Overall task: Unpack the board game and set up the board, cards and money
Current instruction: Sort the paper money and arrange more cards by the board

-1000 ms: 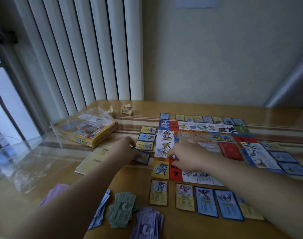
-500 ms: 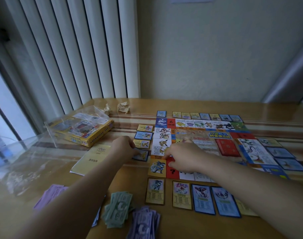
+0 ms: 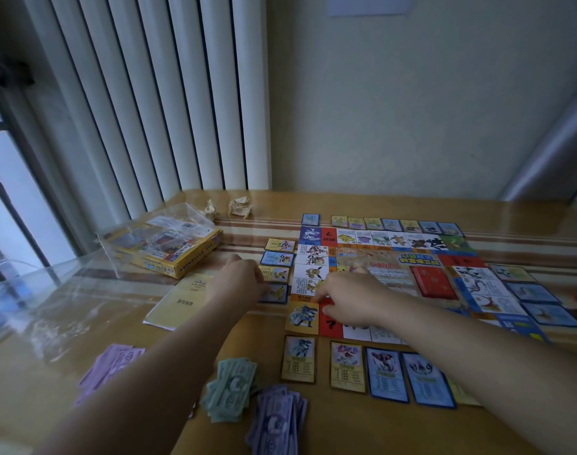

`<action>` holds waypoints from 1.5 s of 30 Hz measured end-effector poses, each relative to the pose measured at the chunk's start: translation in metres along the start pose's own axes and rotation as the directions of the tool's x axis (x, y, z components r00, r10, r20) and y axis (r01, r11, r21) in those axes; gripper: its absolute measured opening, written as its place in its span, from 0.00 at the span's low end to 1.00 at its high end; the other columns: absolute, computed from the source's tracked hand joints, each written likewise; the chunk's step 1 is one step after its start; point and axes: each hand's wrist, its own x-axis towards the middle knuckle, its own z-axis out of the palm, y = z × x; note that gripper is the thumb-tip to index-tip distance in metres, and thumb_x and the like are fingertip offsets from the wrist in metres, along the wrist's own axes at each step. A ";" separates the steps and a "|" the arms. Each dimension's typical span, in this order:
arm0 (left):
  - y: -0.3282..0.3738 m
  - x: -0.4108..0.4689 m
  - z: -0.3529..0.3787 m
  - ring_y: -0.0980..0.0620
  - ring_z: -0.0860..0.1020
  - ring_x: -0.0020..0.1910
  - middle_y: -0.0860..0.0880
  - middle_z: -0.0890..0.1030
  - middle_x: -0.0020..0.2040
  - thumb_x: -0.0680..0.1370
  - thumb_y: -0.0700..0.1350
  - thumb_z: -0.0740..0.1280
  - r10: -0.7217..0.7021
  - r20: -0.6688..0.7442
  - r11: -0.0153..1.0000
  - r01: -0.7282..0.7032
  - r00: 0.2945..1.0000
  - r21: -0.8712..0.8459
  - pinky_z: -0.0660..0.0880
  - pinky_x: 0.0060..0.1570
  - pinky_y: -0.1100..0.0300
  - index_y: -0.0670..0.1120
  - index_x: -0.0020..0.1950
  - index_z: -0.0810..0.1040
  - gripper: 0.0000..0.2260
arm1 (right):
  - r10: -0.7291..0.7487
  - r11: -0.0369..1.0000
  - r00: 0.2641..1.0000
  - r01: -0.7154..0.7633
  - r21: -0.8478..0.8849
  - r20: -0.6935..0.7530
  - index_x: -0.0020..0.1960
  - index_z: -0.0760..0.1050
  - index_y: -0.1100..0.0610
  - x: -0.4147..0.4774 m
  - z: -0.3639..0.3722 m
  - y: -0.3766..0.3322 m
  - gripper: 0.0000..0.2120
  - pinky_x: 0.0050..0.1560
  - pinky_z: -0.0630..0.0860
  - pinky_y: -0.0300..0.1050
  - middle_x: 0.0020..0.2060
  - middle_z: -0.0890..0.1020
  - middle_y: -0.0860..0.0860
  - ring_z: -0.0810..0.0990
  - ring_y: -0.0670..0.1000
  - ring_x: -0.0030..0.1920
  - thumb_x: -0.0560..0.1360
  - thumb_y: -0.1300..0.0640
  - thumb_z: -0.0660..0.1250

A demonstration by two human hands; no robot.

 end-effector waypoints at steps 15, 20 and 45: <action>-0.008 -0.177 -0.045 0.53 0.77 0.46 0.55 0.79 0.45 0.75 0.55 0.66 0.296 0.212 0.941 -0.322 0.931 0.101 0.76 0.46 0.57 0.54 0.49 0.79 0.07 | -0.186 0.973 0.973 0.163 0.162 0.138 0.60 0.76 0.58 -0.088 -0.007 -0.094 0.22 0.54 0.77 0.52 0.54 0.80 0.53 0.79 0.52 0.52 0.72 0.45 0.70; -0.003 -0.201 -0.025 0.49 0.78 0.50 0.51 0.79 0.51 0.76 0.58 0.64 0.262 0.152 0.945 -0.285 0.953 0.160 0.73 0.43 0.57 0.53 0.52 0.77 0.11 | -0.100 0.988 0.991 0.089 0.124 0.089 0.57 0.77 0.64 -0.081 0.006 -0.105 0.23 0.53 0.76 0.55 0.55 0.80 0.60 0.78 0.60 0.54 0.70 0.48 0.71; -0.014 -0.214 -0.007 0.50 0.76 0.43 0.52 0.75 0.43 0.78 0.60 0.59 0.248 0.129 0.952 -0.266 0.960 0.150 0.68 0.36 0.58 0.53 0.44 0.68 0.12 | 0.011 1.000 0.903 -0.003 -0.019 0.429 0.35 0.69 0.55 -0.050 -0.010 -0.122 0.17 0.33 0.73 0.37 0.34 0.71 0.49 0.72 0.47 0.34 0.71 0.47 0.73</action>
